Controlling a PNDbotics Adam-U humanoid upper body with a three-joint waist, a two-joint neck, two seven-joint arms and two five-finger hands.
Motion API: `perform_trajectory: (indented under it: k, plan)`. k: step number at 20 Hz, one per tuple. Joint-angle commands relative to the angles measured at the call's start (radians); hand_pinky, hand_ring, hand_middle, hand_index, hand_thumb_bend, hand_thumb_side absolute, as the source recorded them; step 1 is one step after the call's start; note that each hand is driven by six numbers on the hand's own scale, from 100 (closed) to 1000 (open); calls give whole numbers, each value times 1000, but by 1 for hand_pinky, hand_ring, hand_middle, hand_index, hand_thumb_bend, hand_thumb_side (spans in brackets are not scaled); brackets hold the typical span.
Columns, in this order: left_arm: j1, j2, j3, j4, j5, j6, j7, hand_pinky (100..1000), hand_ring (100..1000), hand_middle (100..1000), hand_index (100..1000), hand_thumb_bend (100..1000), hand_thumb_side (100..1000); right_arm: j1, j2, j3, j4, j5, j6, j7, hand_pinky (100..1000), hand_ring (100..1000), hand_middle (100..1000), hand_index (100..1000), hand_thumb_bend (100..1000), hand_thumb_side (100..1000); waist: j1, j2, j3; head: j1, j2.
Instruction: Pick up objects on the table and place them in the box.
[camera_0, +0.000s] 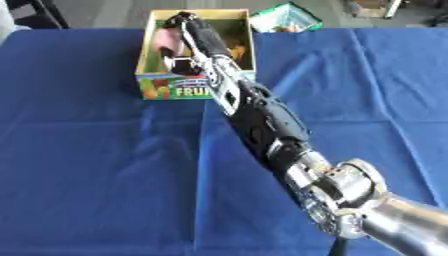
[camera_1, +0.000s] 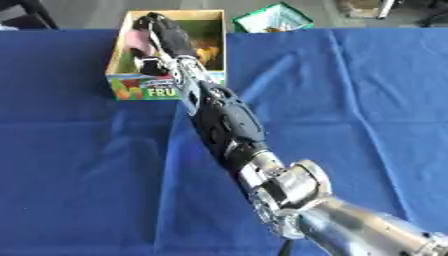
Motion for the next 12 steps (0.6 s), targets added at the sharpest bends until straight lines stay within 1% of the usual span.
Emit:
perform_trajectory:
  k: [1, 4, 6, 8, 11, 12]
  plan:
    - [-8, 14, 12, -16, -3, 1, 7, 761, 561, 603, 685, 266, 722, -12, -34, -10, 12, 16, -1, 23, 849, 945, 870, 882, 477, 217, 4, -15, -3, 8, -11]
    - [-5, 14, 12, -16, -4, 3, 8, 760, 560, 603, 684, 268, 722, -12, -38, -13, 8, 20, 1, 18, 913, 1000, 932, 929, 561, 334, 4, -17, -6, 8, -11]
    - [-3, 15, 12, -15, -5, 3, 10, 760, 560, 603, 684, 269, 722, -13, -41, -16, 3, 22, 3, 3, 947, 1000, 952, 949, 611, 363, 5, -19, -8, 9, -12]
    - [-2, 15, 13, -15, -5, 4, 12, 760, 559, 602, 684, 271, 722, -13, -45, -18, -1, 19, 8, -12, 968, 1000, 961, 962, 651, 359, 5, -21, -11, 11, -12]
    - [0, 16, 14, -15, -6, 5, 15, 759, 558, 601, 683, 273, 723, -15, -54, -21, -6, 1, 8, -19, 995, 1000, 973, 978, 699, 313, 5, -23, -17, 14, -11]
    - [1, 15, 14, -14, -7, 5, 16, 759, 558, 601, 683, 273, 723, -16, -57, -22, -9, -7, 8, -18, 996, 1000, 973, 979, 701, 312, 5, -23, -19, 16, -10]
